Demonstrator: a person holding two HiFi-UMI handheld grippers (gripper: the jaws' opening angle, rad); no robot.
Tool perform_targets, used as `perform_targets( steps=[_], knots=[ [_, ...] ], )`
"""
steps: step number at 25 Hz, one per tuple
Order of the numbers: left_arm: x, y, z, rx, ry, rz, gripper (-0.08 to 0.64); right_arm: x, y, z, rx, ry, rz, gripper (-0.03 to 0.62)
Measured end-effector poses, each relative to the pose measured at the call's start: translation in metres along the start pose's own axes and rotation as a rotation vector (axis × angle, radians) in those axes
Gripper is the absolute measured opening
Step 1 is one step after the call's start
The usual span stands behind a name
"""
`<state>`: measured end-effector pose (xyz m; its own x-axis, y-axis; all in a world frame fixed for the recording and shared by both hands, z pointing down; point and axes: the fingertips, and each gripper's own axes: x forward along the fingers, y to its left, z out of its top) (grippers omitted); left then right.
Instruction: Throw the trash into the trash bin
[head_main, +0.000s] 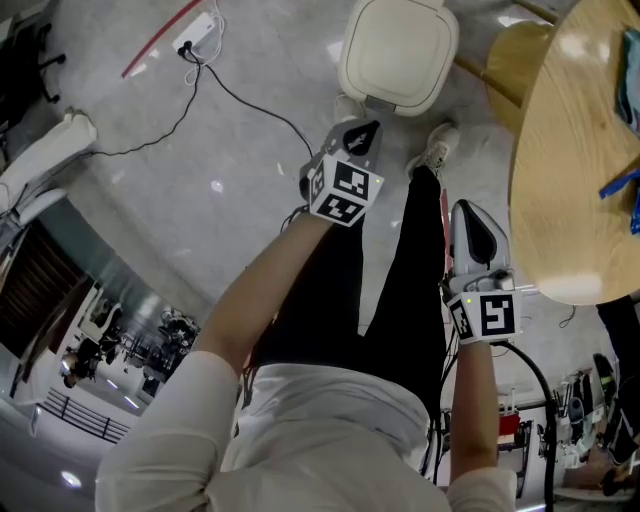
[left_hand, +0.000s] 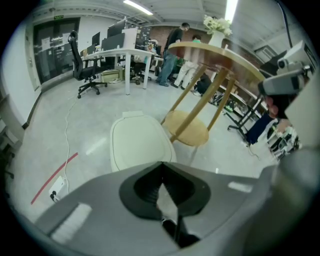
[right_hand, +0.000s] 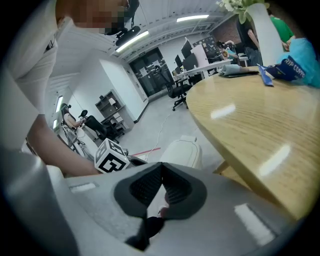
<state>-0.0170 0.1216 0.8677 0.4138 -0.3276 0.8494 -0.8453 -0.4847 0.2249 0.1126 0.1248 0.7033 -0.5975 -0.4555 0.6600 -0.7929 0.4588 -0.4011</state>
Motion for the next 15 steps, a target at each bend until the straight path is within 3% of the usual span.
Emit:
perform_targets(
  steps=[15],
  knots=[
    [0.057, 0.013, -0.035, 0.026, 0.076, -0.013, 0.005, 0.022, 0.003, -0.015, 0.034, 0.021, 0.012, 0.000]
  ],
)
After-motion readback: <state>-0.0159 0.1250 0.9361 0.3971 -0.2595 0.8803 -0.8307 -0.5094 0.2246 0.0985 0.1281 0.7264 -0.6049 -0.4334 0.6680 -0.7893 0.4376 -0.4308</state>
